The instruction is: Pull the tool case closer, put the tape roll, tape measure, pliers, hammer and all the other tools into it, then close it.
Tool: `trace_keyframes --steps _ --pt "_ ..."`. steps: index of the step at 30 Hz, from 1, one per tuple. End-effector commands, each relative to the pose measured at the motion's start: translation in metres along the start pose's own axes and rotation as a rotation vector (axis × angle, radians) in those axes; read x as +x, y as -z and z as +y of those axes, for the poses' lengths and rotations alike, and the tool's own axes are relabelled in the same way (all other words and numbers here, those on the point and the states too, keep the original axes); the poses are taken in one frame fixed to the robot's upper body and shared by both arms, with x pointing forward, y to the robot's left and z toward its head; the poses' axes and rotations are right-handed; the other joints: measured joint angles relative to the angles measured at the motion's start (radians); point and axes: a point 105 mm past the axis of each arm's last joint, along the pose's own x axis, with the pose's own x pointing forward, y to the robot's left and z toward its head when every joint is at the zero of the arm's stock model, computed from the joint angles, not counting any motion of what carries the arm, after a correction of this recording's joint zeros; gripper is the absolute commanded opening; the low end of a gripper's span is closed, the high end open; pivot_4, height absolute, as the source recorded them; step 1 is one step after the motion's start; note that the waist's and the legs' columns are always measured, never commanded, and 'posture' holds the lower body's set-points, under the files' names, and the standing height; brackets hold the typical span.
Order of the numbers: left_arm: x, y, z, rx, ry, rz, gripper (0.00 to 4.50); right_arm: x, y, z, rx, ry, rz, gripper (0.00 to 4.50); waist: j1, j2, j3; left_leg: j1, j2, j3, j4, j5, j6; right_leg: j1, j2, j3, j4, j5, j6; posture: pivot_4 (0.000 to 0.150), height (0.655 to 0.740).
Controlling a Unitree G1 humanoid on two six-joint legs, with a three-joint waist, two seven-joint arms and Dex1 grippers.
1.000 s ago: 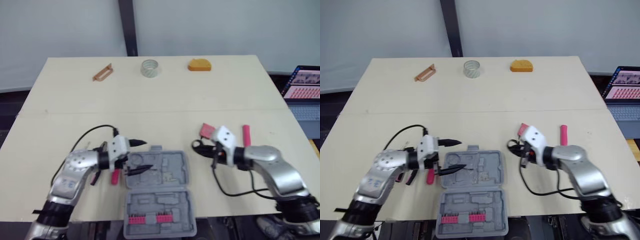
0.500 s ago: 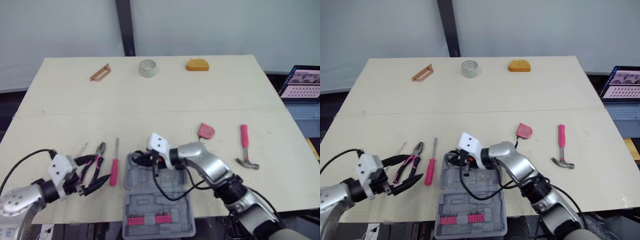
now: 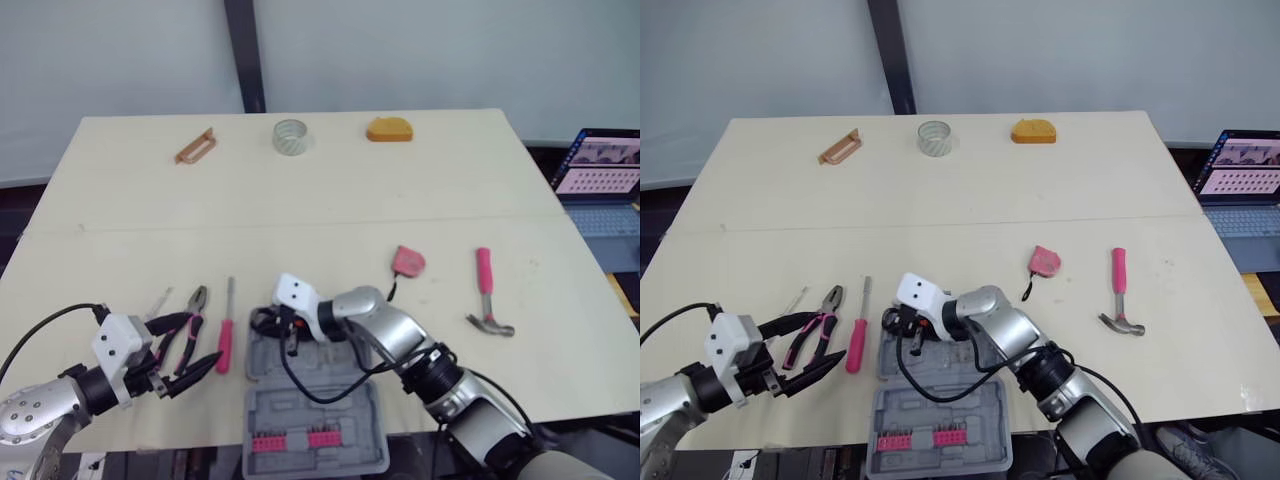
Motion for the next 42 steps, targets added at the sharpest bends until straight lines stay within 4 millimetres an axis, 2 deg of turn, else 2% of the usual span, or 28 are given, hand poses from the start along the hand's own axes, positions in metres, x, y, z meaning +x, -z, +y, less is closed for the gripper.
trace_keyframes --steps 1,17,42 --pt "0.001 -0.008 -0.003 0.032 0.019 -0.02 4.5 0.003 -0.011 -0.002 -0.029 0.013 -0.023 0.05 0.0 0.0 0.0 0.0 0.0 0.0 0.0 0.0 0.0 0.0 0.0 0.0 0.0 0.0 0.0 0.15 0.74" --pt "0.003 -0.006 -0.001 0.039 0.021 -0.003 4.5 0.007 -0.003 -0.006 -0.013 0.021 0.007 0.05 -0.001 0.0 0.0 0.0 0.0 0.0 0.0 0.0 0.0 0.0 0.0 0.0 0.0 0.0 0.0 0.15 0.74" --pt "0.004 -0.003 0.001 0.041 0.019 0.008 4.5 0.004 -0.001 -0.009 -0.012 0.022 0.022 0.05 -0.001 0.0 0.0 0.0 0.0 0.0 0.0 0.0 0.0 0.0 0.0 0.0 0.0 0.0 0.0 0.15 0.74"
